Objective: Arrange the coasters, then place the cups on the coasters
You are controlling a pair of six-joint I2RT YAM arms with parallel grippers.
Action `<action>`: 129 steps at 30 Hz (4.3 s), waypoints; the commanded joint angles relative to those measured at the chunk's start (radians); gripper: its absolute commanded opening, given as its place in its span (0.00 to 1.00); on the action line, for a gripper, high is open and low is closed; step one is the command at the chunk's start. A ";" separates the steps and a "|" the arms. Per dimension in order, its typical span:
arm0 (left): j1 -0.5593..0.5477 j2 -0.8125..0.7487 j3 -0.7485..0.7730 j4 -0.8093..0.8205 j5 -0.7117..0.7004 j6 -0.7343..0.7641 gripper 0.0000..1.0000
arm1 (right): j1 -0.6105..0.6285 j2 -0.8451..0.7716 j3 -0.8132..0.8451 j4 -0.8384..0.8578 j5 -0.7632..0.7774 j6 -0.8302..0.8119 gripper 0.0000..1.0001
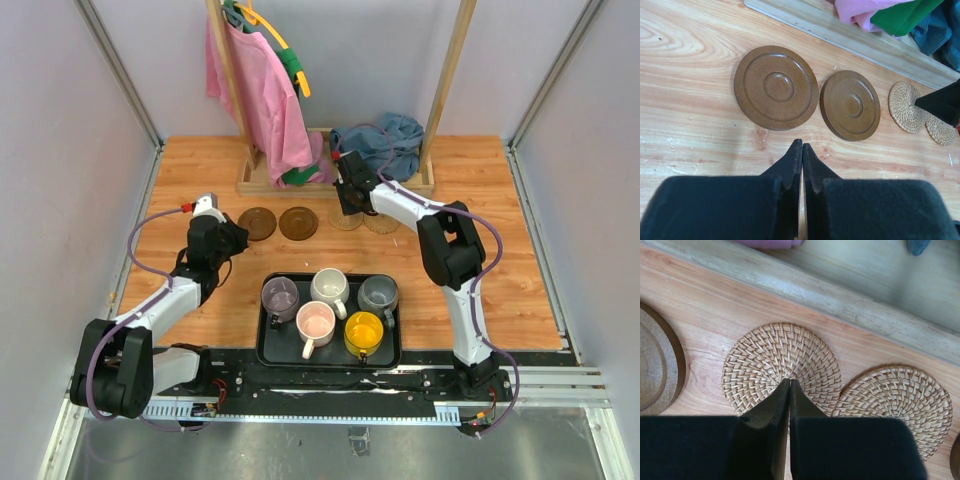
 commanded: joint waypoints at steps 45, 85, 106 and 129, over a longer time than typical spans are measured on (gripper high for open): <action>0.002 -0.013 -0.033 0.028 -0.031 -0.039 0.06 | 0.065 -0.055 -0.156 -0.053 -0.051 0.066 0.02; 0.002 -0.043 -0.032 0.021 0.060 -0.021 0.05 | -0.136 -0.192 -0.268 0.017 0.097 0.036 0.06; 0.002 -0.036 -0.043 0.026 0.059 -0.028 0.06 | -0.145 -0.178 -0.313 0.020 0.048 0.063 0.03; 0.003 -0.029 -0.040 0.031 0.056 -0.033 0.07 | -0.120 -0.212 -0.436 -0.001 0.040 0.100 0.02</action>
